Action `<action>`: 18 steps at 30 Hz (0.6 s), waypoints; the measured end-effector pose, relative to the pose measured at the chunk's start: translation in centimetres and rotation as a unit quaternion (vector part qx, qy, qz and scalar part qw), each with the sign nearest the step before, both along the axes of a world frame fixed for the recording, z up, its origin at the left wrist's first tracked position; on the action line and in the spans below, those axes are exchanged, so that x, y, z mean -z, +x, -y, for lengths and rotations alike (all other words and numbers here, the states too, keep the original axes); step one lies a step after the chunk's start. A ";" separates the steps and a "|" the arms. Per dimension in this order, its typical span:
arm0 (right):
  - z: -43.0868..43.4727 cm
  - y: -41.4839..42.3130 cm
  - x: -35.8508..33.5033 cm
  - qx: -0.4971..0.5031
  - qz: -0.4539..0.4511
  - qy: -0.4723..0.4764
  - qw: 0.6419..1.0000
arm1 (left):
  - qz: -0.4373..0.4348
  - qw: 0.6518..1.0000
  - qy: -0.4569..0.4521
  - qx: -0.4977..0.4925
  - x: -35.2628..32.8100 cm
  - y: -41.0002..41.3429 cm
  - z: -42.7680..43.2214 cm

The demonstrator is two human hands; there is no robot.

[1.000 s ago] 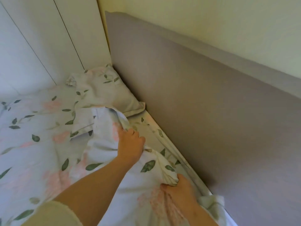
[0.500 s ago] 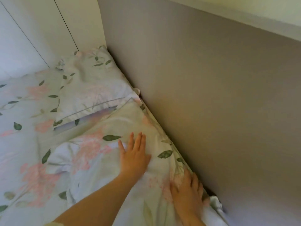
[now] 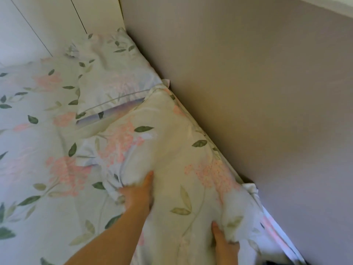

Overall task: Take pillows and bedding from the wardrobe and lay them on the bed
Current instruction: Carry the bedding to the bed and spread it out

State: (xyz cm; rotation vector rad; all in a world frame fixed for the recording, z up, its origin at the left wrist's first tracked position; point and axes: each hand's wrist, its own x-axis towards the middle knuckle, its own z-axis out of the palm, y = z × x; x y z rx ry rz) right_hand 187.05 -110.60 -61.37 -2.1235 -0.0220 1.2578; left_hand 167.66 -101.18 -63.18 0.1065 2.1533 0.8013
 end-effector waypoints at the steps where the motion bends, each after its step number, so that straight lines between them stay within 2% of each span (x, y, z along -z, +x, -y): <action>1: 0.9 -1.1 0.5 -0.022 -0.014 0.012 1.000 | 0.042 0.999 0.022 -0.018 -0.3 -0.9 -0.3; 3: 0.5 -2.7 0.3 -0.044 -0.006 0.043 0.998 | 0.052 0.996 0.067 0.015 -1.7 -2.8 -1.6; 7: 0.2 -5.9 1.2 -0.061 -0.031 0.115 0.991 | -0.033 0.972 0.201 0.114 -7.3 -6.2 -5.1; 9: 1.1 -7.9 1.9 -0.097 -0.039 0.142 0.984 | -0.029 0.965 0.227 0.125 -8.2 -7.4 -4.8; 11: 2.2 -8.9 2.0 -0.091 -0.068 0.134 0.984 | -0.013 0.967 0.189 0.172 -6.9 -8.1 -2.2; 14: 3.9 -7.9 2.4 0.001 -0.183 0.081 0.980 | 0.009 0.959 0.063 0.277 -2.7 -7.9 3.5; 16: 4.8 -6.1 3.3 0.068 -0.229 0.040 0.970 | 0.007 0.961 0.026 0.275 -0.3 -7.4 6.3; 18: 5.0 -4.7 4.4 0.125 -0.240 0.030 0.962 | -0.003 0.966 0.032 0.257 0.8 -6.6 7.9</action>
